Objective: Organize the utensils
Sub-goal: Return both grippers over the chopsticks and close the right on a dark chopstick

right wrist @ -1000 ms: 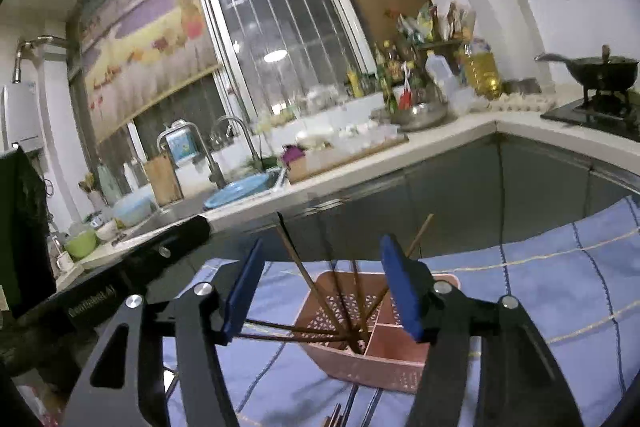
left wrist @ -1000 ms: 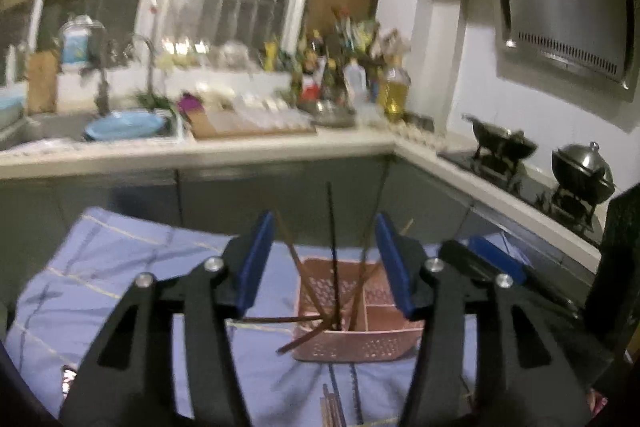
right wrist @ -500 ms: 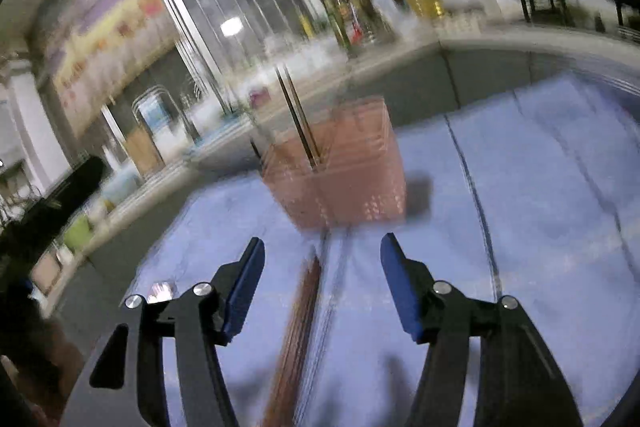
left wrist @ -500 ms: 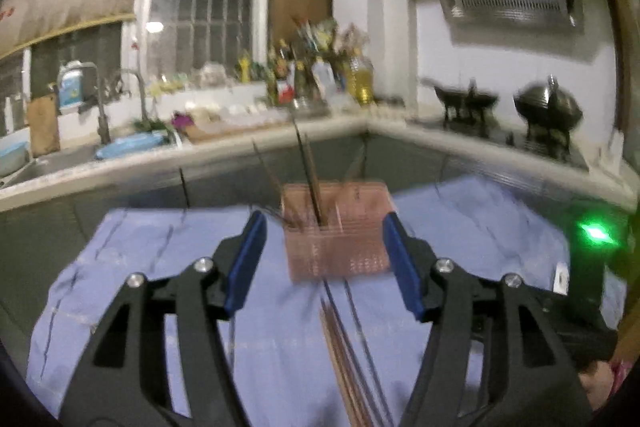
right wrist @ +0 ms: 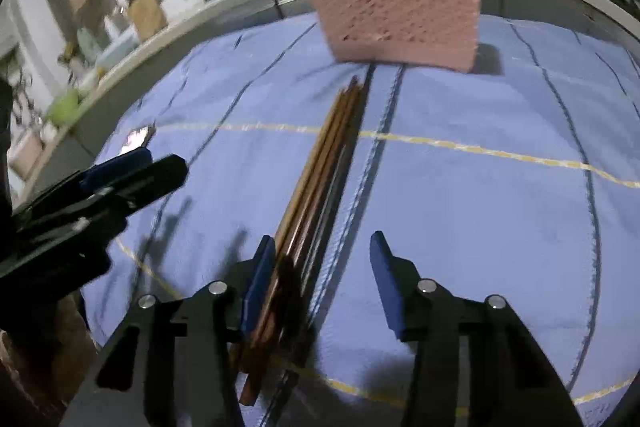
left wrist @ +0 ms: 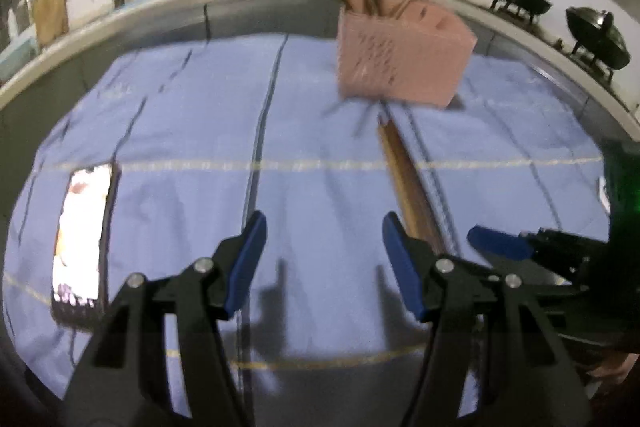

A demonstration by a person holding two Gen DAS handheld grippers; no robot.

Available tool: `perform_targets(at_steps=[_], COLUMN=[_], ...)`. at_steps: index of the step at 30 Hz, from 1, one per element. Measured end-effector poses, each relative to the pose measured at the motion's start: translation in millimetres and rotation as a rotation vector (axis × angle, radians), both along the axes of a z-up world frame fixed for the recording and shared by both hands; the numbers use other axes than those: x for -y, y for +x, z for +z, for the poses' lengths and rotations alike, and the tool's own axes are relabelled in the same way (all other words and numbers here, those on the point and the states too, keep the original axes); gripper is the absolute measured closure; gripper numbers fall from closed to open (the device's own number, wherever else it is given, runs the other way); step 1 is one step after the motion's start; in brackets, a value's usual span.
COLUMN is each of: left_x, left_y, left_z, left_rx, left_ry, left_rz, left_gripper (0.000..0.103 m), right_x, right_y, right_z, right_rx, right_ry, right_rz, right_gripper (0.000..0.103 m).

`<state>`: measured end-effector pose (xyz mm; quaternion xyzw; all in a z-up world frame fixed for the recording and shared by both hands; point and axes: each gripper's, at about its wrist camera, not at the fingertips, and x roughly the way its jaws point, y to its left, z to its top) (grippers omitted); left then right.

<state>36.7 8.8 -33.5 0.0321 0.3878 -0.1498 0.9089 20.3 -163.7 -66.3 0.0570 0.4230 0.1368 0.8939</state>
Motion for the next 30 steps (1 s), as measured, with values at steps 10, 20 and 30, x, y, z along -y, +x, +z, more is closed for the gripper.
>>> perform_targets(at_steps=[10,20,30], left_x=[-4,-2,37], left_y=[0,16,19], left_z=[-18,-23,-25], left_rx=[-0.066,-0.170,-0.184], left_ry=[-0.006,-0.085,-0.055], left_rz=[0.005,-0.029,-0.098], left_gripper=[0.045,0.045,0.045], right_x=[7,29,42], right_y=[0,-2,-3], right_z=[-1,8,0], right_rx=[0.049,0.042,0.026], right_ry=[-0.122,-0.001,0.014], right_rz=[-0.063,-0.116,-0.135], right_gripper=[0.056,0.056,0.057])
